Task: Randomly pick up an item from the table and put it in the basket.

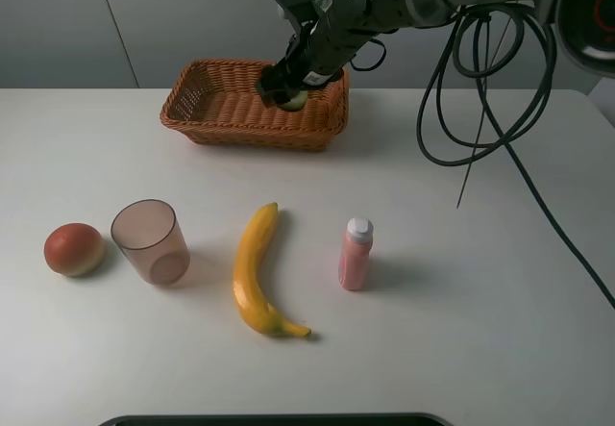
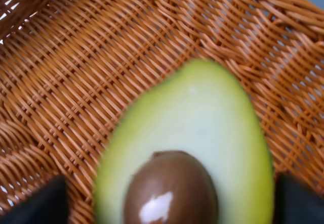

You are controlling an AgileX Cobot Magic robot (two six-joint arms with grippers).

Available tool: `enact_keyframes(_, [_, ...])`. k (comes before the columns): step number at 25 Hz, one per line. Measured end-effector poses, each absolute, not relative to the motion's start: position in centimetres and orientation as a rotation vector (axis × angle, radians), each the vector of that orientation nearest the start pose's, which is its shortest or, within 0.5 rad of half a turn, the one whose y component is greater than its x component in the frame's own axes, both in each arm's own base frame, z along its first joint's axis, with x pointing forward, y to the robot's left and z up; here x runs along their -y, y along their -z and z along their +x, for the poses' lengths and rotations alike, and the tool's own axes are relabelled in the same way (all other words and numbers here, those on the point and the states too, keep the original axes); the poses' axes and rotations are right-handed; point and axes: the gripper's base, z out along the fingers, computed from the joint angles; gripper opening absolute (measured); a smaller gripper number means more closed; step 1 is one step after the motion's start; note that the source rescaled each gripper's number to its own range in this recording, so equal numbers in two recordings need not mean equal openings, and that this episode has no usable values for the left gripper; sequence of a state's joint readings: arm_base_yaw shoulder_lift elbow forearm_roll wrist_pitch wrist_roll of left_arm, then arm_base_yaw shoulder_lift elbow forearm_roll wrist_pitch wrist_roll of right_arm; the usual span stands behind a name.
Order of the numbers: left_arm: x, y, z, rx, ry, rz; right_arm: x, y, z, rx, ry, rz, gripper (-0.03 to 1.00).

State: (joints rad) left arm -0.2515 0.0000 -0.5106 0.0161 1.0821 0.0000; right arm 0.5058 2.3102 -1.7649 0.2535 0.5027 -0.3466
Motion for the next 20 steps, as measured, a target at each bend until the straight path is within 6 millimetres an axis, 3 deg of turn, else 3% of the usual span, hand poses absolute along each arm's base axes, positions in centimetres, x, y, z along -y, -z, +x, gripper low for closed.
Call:
enact_keyframes(1, [-0.3,-27.8,-0.6,-2.042,0.137,0.257,-25.5,-14.1,43.7,-2.394,-0.305,-0.834,0.89])
enact_keyframes(3, [-0.3,-27.8,-0.6,-2.042,0.137,0.257,-25.5,-14.1,43.7,-2.393,-0.305,-0.836,0.98])
enact_keyframes(12, [-0.3,-27.8,-0.6,-2.042,0.137,0.257,-25.4,-14.6,43.6,-2.398,-0.307,-0.844,0.99])
enact_keyframes(15, [-0.3,-27.8,-0.6,-2.042,0.137,0.257,-24.4,-17.2,43.7,-2.387,-0.315,-0.805,0.99])
enact_keyframes(20, [-0.3,-27.8,-0.6,-2.042,0.137,0.257,-19.0,-25.4,43.9,-2.318,-0.297,-0.672,0.99])
